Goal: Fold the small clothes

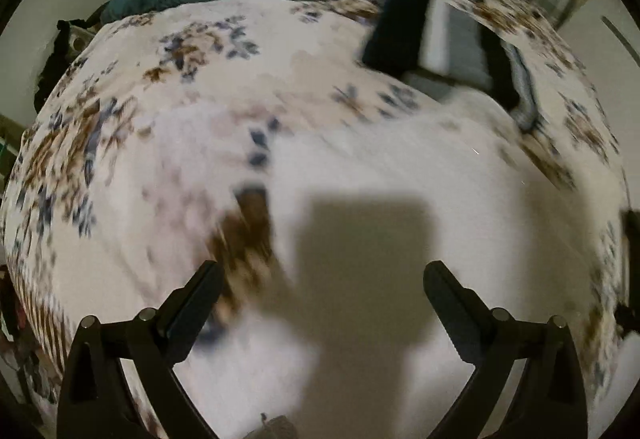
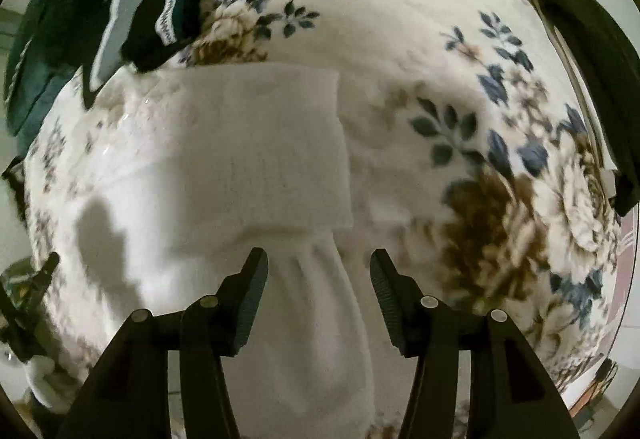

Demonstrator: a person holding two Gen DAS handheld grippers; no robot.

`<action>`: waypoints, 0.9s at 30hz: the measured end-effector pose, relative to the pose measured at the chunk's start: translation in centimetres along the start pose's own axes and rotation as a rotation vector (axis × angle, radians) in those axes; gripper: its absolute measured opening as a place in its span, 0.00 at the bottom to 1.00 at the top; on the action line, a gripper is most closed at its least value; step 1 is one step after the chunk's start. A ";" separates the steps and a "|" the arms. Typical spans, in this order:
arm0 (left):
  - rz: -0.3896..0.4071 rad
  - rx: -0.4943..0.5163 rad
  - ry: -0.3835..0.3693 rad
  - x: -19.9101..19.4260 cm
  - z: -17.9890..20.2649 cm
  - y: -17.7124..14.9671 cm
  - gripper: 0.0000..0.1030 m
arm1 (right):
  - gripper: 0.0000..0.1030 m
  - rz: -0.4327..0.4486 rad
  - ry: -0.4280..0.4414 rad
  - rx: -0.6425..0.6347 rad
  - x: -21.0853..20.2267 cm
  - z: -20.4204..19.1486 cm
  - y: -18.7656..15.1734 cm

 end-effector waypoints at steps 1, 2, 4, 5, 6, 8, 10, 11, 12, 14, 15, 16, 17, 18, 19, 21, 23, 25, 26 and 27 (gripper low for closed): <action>-0.011 0.009 -0.003 -0.8 1.2 -1.5 1.00 | 0.54 -0.013 0.017 -0.012 -0.7 1.0 -1.2; -0.024 0.022 -0.006 -1.7 2.6 -3.1 1.00 | 0.54 -0.027 0.032 -0.021 -1.4 1.9 -1.9; -0.061 0.056 0.008 -3.1 5.9 -7.3 1.00 | 0.54 -0.073 0.043 -0.039 -1.8 4.0 -3.3; -0.081 0.069 0.011 -3.6 7.4 -9.1 1.00 | 0.54 -0.089 0.043 -0.047 -1.8 4.9 -3.6; -0.105 0.086 0.010 -4.0 9.2 -11.3 1.00 | 0.54 -0.109 0.042 -0.062 -2.0 6.5 -4.0; -0.161 0.125 0.007 -4.4 13.0 -15.9 1.00 | 0.54 -0.137 0.045 -0.089 -1.9 8.8 -4.0; -0.229 0.160 -0.018 -4.0 17.4 -21.1 1.00 | 0.54 -0.159 0.038 -0.118 -1.6 10.8 -3.9; -0.260 0.167 -0.038 -3.6 19.6 -23.5 1.00 | 0.54 -0.166 0.028 -0.139 -1.5 12.1 -3.7; -0.280 0.170 -0.053 -3.3 21.1 -25.1 0.99 | 0.54 -0.168 0.022 -0.151 -1.2 12.9 -3.4; -0.320 0.198 -0.060 -1.6 24.8 -29.1 0.99 | 0.54 -0.174 0.007 -0.172 -0.6 14.5 -2.7; -0.337 0.214 -0.053 -0.8 26.0 -30.4 0.99 | 0.54 -0.176 0.010 -0.181 -0.2 15.0 -2.3; -0.352 0.229 -0.047 0.4 27.1 -31.7 0.96 | 0.54 -0.179 0.022 -0.186 0.1 15.2 -1.8; -0.361 0.237 -0.040 1.5 27.9 -32.5 0.84 | 0.54 -0.183 0.039 -0.187 0.6 15.3 -1.2; -0.368 0.247 -0.022 2.7 28.5 -33.3 0.71 | 0.54 -0.188 0.063 -0.189 1.1 15.1 -0.5; -0.377 0.246 -0.010 3.7 28.7 -33.6 0.64 | 0.54 -0.190 0.093 -0.192 1.6 14.7 0.3; -0.348 0.200 -0.031 4.2 28.7 -32.9 0.31 | 0.54 -0.184 0.154 -0.201 2.6 13.3 2.1; -0.317 0.160 -0.043 3.5 28.2 -31.6 0.10 | 0.58 -0.183 0.238 -0.211 3.7 11.1 4.4; -0.293 0.105 -0.081 2.2 27.5 -30.5 0.06 | 0.60 -0.183 0.327 -0.209 4.8 8.8 6.6; -0.270 0.093 -0.078 1.3 27.0 -29.9 0.05 | 0.60 -0.190 0.353 -0.201 5.4 7.9 7.5; -0.255 0.086 -0.079 0.6 26.7 -29.4 0.05 | 0.60 -0.199 0.379 -0.183 6.3 7.0 8.7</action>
Point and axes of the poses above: each gripper's, at about its wrist camera, not at the fingertips, and x roughly the way its jaws point, z to its right, y to its top, the point moved 10 cm from there along x, roughly the way its jaws point, and after that the axes turned 1 degree about -y, right-handed, at the moved point
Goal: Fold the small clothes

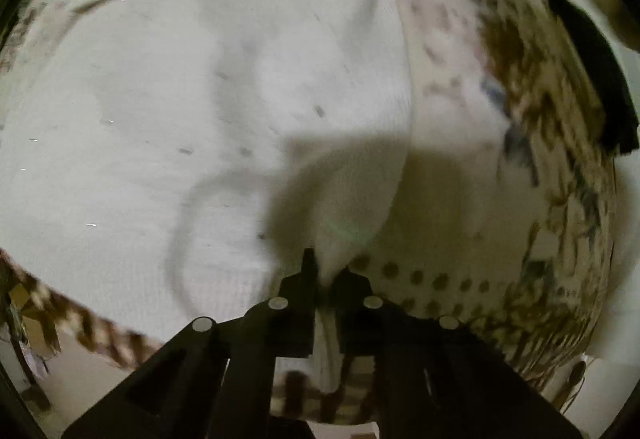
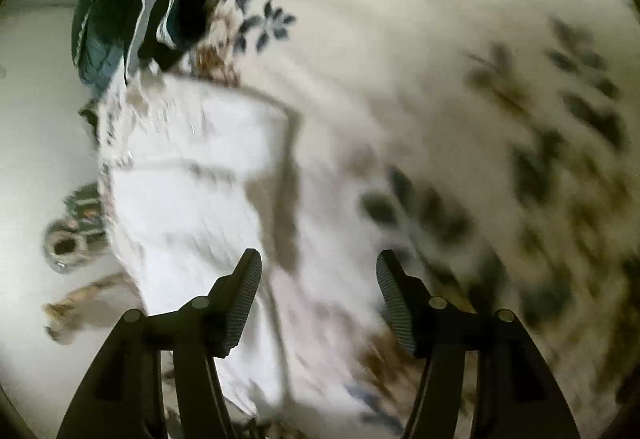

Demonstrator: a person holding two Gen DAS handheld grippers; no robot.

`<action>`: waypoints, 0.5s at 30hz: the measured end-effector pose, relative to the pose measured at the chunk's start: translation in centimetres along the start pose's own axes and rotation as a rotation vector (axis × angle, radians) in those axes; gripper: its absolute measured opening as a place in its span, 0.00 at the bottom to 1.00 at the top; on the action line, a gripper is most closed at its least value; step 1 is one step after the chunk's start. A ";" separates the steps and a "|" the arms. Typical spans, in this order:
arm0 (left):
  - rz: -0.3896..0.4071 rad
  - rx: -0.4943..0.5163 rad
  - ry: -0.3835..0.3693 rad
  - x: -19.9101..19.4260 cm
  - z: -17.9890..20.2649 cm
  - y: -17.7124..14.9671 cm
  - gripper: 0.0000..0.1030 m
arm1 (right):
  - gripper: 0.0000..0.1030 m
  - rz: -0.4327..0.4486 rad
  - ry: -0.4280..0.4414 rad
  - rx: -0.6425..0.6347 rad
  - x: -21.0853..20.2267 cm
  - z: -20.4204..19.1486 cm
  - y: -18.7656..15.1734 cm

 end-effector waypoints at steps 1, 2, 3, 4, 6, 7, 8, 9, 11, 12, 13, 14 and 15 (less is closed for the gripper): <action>0.009 -0.011 -0.004 -0.7 -0.3 0.2 0.05 | 0.60 -0.008 0.027 0.022 0.9 -0.2 1.3; 0.021 -0.031 -0.009 -1.7 -0.8 0.5 0.05 | 0.60 -0.022 0.053 0.051 2.0 -0.4 2.6; 0.028 -0.040 -0.009 -2.3 -1.0 0.6 0.05 | 0.60 -0.030 0.072 0.070 2.8 -0.5 3.4; 0.035 -0.050 -0.010 -3.0 -1.2 0.6 0.05 | 0.60 -0.041 0.082 0.090 3.6 -0.6 4.2; 0.053 -0.077 -0.016 -4.3 -1.8 0.5 0.05 | 0.60 -0.053 0.111 0.119 4.7 -1.0 5.2; 0.060 -0.089 -0.021 -5.0 -2.3 0.7 0.05 | 0.55 -0.047 0.117 0.129 5.0 -1.2 5.5; 0.066 -0.102 -0.025 -5.7 -2.8 0.9 0.05 | 0.34 -0.028 0.131 0.123 4.9 -1.7 5.9; 0.072 -0.113 -0.028 -6.1 -2.9 0.9 0.04 | 0.17 -0.022 0.126 0.112 4.7 -2.1 5.9; 0.090 -0.139 -0.039 -7.5 -4.0 1.3 0.04 | 0.08 0.000 0.098 0.107 4.1 -2.8 5.9; 0.099 -0.151 -0.045 -8.3 -4.9 1.1 0.04 | 0.08 0.011 0.082 0.096 3.6 -3.4 5.9; 0.110 -0.167 -0.050 -8.9 -5.7 1.3 0.04 | 0.08 0.018 0.067 0.083 3.0 -4.1 5.8; 0.124 -0.187 -0.055 -9.6 -6.5 1.5 0.04 | 0.07 0.024 0.050 0.061 2.2 -5.2 5.8; 0.134 -0.202 -0.062 -10.3 -7.4 1.6 0.04 | 0.07 0.028 0.040 0.042 1.6 -6.3 5.8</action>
Point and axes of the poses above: each gripper's, at about its wrist camera, not at the fingertips, and x roughly the way its jaws point, z to its right, y to its top, the point moved 10 cm from there along x, roughly the way its jaws point, and after that the axes turned 1 degree about -y, right-handed, at the moved point
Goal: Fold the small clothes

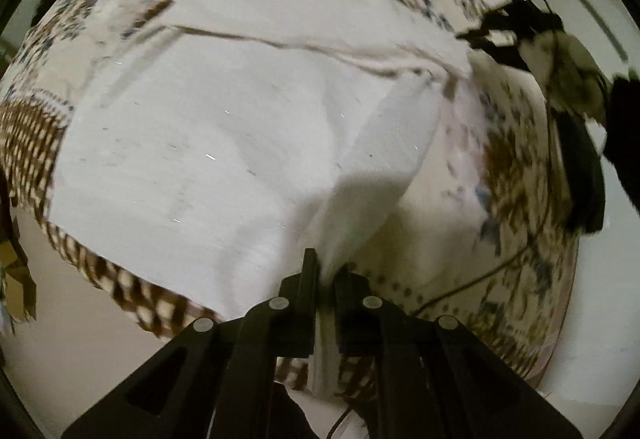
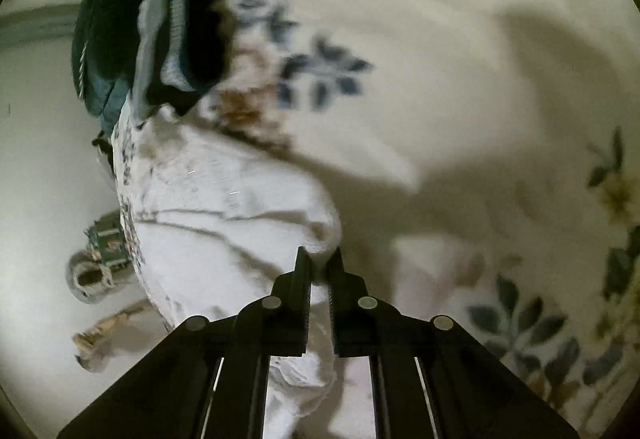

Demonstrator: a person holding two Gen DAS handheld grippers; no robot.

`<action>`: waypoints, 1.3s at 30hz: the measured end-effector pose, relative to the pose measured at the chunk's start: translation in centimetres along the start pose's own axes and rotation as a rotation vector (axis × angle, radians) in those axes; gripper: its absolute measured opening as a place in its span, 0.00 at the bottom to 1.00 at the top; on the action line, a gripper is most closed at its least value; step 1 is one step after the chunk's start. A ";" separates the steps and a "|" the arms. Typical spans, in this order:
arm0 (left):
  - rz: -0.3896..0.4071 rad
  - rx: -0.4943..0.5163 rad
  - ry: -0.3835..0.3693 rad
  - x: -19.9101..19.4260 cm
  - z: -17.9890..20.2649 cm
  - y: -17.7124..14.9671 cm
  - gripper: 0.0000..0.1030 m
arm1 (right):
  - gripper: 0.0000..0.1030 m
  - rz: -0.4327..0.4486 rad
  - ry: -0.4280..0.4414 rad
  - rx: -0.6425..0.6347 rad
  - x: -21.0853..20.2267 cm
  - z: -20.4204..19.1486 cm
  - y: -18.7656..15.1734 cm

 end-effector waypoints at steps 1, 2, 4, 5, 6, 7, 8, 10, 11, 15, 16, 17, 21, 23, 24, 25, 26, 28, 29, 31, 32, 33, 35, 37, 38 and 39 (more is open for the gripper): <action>0.013 -0.023 -0.008 -0.8 -0.9 0.4 0.04 | 0.07 0.006 -0.013 -0.025 -0.9 -1.3 0.1; 0.026 -0.047 -0.019 -1.5 -1.8 0.9 0.04 | 0.07 0.014 -0.028 -0.052 -1.7 -3.2 0.2; 0.052 -0.090 -0.039 -2.8 -3.7 1.6 0.04 | 0.07 0.032 -0.047 -0.097 -2.9 -6.8 0.4; 0.062 -0.121 -0.056 -3.4 -5.0 1.9 0.04 | 0.07 0.041 -0.060 -0.122 -3.3 -9.2 0.5; 0.068 -0.154 -0.072 -3.7 -6.1 2.1 0.04 | 0.07 0.046 -0.068 -0.138 -3.6 -11.0 0.5; 0.076 -0.188 -0.082 -4.0 -7.4 2.4 0.04 | 0.07 0.047 -0.081 -0.160 -3.5 -13.4 0.5; 0.078 -0.243 -0.115 -4.1 -9.2 2.6 0.04 | 0.07 0.047 -0.095 -0.180 -3.3 -15.8 0.5; 0.069 -0.330 -0.157 -3.7 -12.0 3.0 0.04 | 0.06 0.045 -0.138 -0.228 -1.8 -20.9 0.5; 0.069 -0.373 -0.184 -3.5 -13.6 3.2 0.04 | 0.06 0.044 -0.154 -0.253 -1.0 -22.7 0.5; 0.067 -0.496 -0.248 -2.3 -19.9 4.4 0.04 | 0.06 0.027 -0.257 -0.348 6.1 -31.5 0.4; 0.063 -0.517 -0.255 -1.9 -21.4 4.7 0.04 | 0.06 0.022 -0.287 -0.366 8.2 -33.3 0.3; 0.067 -0.542 -0.263 -1.5 -23.0 5.1 0.04 | 0.06 0.011 -0.316 -0.388 10.7 -35.2 0.1; 0.065 -0.570 -0.270 -0.4 -27.8 6.4 0.04 | 0.06 0.000 -0.412 -0.437 18.2 -39.6 -0.3; 0.067 -0.584 -0.287 -0.2 -29.6 6.9 0.04 | 0.06 0.010 -0.450 -0.455 21.2 -41.2 -0.3; 0.064 -0.589 -0.296 -0.1 -30.5 7.0 0.04 | 0.06 0.009 -0.458 -0.454 22.2 -41.5 -0.3; 0.064 -0.594 -0.299 -0.1 -31.3 7.0 0.04 | 0.06 0.008 -0.470 -0.450 23.4 -42.0 -0.3; 0.063 -0.600 -0.297 0.1 -32.4 7.1 0.02 | 0.06 0.004 -0.484 -0.450 24.4 -42.3 -0.4; 0.050 -0.614 -0.313 0.7 -33.9 6.9 0.02 | 0.06 0.002 -0.518 -0.455 25.9 -42.5 -0.2; 0.037 -0.623 -0.325 1.2 -34.5 6.6 0.03 | 0.06 -0.006 -0.530 -0.451 26.7 -42.4 -0.2; 0.005 -0.615 -0.366 2.5 -35.1 6.8 0.05 | 0.07 -0.040 -0.534 -0.442 28.3 -42.3 -0.2; -0.010 -0.602 -0.364 2.8 -35.3 6.9 0.07 | 0.12 -0.055 -0.531 -0.432 28.7 -42.1 -0.4; -0.022 -0.594 -0.352 3.0 -35.4 7.0 0.06 | 0.15 -0.065 -0.519 -0.421 28.6 -41.9 -0.6; -0.027 -0.569 -0.367 2.7 -35.6 7.2 0.09 | 0.46 -0.104 -0.455 -0.397 27.7 -41.6 -2.2; -0.028 -0.549 -0.369 2.2 -35.5 7.5 0.24 | 0.56 -0.121 -0.397 -0.391 25.2 -40.5 -5.2; -0.030 -0.541 -0.371 2.1 -35.4 7.5 0.41 | 0.56 -0.126 -0.392 -0.397 24.1 -39.7 -6.9; -0.034 -0.528 -0.366 2.0 -35.3 7.5 0.52 | 0.56 -0.133 -0.389 -0.402 22.4 -38.3 -9.4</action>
Point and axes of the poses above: each gripper's, at about its wrist camera, not at the fingertips, and x roughly the way its jaws point, z to its right, y to its top, the point moved 10 cm from there along x, roughly the way its jaws point, and after that the axes turned 1 degree about -y, right-handed, at the moved point
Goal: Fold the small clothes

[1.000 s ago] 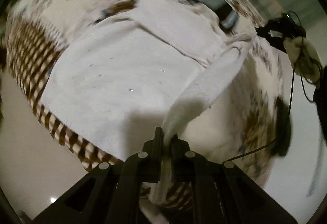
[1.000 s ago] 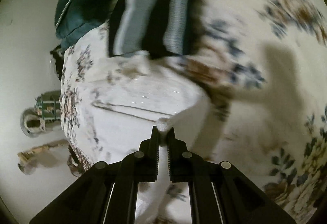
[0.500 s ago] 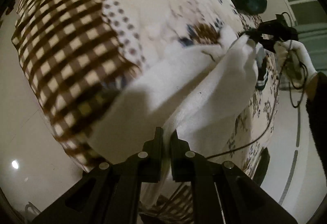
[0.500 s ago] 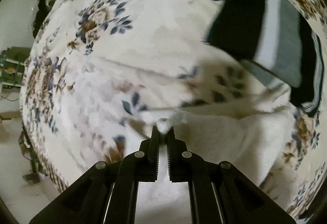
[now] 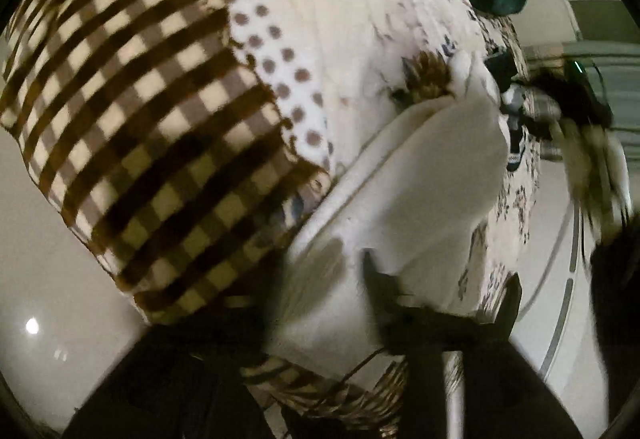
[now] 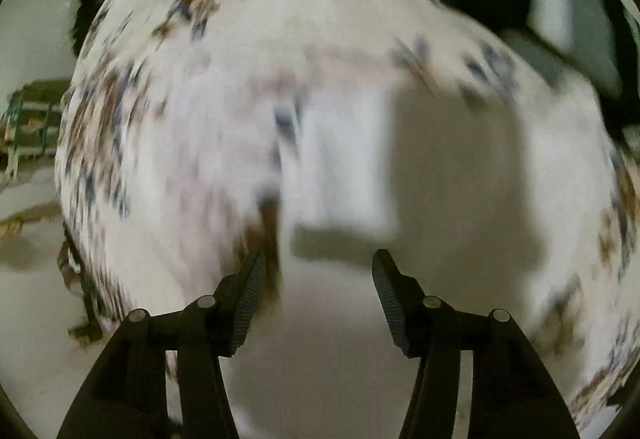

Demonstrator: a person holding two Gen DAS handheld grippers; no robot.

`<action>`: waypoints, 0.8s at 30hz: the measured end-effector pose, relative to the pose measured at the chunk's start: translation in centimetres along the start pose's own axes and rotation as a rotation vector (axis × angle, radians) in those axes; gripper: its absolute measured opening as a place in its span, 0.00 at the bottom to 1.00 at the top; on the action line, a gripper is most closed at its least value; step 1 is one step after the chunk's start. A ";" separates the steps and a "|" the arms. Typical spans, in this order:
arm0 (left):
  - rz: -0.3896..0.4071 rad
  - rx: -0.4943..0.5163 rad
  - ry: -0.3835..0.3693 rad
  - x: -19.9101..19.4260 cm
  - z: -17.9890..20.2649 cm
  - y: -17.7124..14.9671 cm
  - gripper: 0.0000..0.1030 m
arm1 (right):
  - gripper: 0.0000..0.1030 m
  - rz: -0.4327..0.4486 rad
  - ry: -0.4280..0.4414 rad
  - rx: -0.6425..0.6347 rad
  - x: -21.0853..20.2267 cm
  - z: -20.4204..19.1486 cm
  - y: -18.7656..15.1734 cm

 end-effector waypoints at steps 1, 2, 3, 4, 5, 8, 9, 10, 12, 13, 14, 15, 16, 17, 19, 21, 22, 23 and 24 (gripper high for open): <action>-0.006 0.013 0.004 0.1 0.2 -0.1 0.52 | 0.56 -0.007 -0.001 0.003 -0.5 0.8 -2.9; -0.020 0.030 0.008 0.4 0.3 -0.3 0.52 | 0.56 -0.016 -0.005 0.017 -0.8 1.8 -5.9; -0.035 0.046 0.018 0.6 0.2 -0.6 0.52 | 0.56 -0.030 -0.002 0.044 -0.8 2.9 -9.5; -0.046 0.069 0.035 0.9 0.4 -0.9 0.52 | 0.56 -0.050 0.010 0.075 -0.4 3.8 -13.0; -0.048 0.096 0.056 1.3 0.5 -1.0 0.52 | 0.56 -0.082 0.024 0.121 0.4 4.9 -16.9; -0.056 0.142 0.102 2.0 0.9 -1.5 0.52 | 0.56 -0.175 0.120 0.306 4.2 7.3 -27.8; -0.054 0.149 0.116 2.2 0.8 -1.7 0.52 | 0.56 -0.197 0.153 0.352 5.4 7.6 -30.1; -0.053 0.152 0.126 2.5 0.8 -1.9 0.52 | 0.55 -0.211 0.189 0.390 6.7 7.8 -32.3; -0.052 0.155 0.144 2.9 0.6 -2.2 0.52 | 0.42 -0.193 0.254 0.425 9.1 7.6 -35.3; -0.055 0.161 0.159 3.1 0.5 -2.5 0.52 | 0.19 -0.176 0.288 0.436 9.9 7.4 -36.2; -0.057 0.169 0.171 3.3 0.5 -2.7 0.52 | 0.04 -0.155 0.314 0.452 10.3 7.2 -36.9; -0.058 0.174 0.177 3.4 0.5 -2.8 0.52 | 0.04 -0.116 0.310 0.465 10.4 7.3 -37.5; -0.059 0.185 0.190 3.5 0.5 -3.0 0.52 | 0.03 -0.078 0.283 0.470 10.1 7.7 -38.2; -0.061 0.195 0.202 3.7 0.5 -3.1 0.52 | 0.03 -0.056 0.259 0.479 9.8 8.0 -39.0; -0.061 0.207 0.213 3.6 0.5 -3.3 0.52 | 0.02 -0.024 0.226 0.500 8.9 8.4 -41.2; -0.060 0.215 0.221 3.8 0.6 -3.4 0.52 | 0.02 -0.017 0.190 0.477 8.3 8.3 -43.1; -0.058 0.221 0.224 3.8 0.6 -3.4 0.52 | 0.02 -0.020 0.182 0.463 7.7 8.4 -43.8; -0.056 0.227 0.235 3.9 0.5 -3.4 0.50 | 0.02 -0.028 0.182 0.445 7.8 7.9 -44.7; -0.055 0.237 0.247 4.0 0.4 -3.5 0.49 | 0.02 -0.030 0.184 0.430 7.7 7.4 -45.4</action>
Point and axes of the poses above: each gripper's, at about its wrist camera, not at the fingertips, and x roughly the way its jaws point, z to its right, y to its top, the point moved 10 cm from there along x, roughly the way its jaws point, and after that the axes turned 1 degree about -y, right-handed, at the moved point
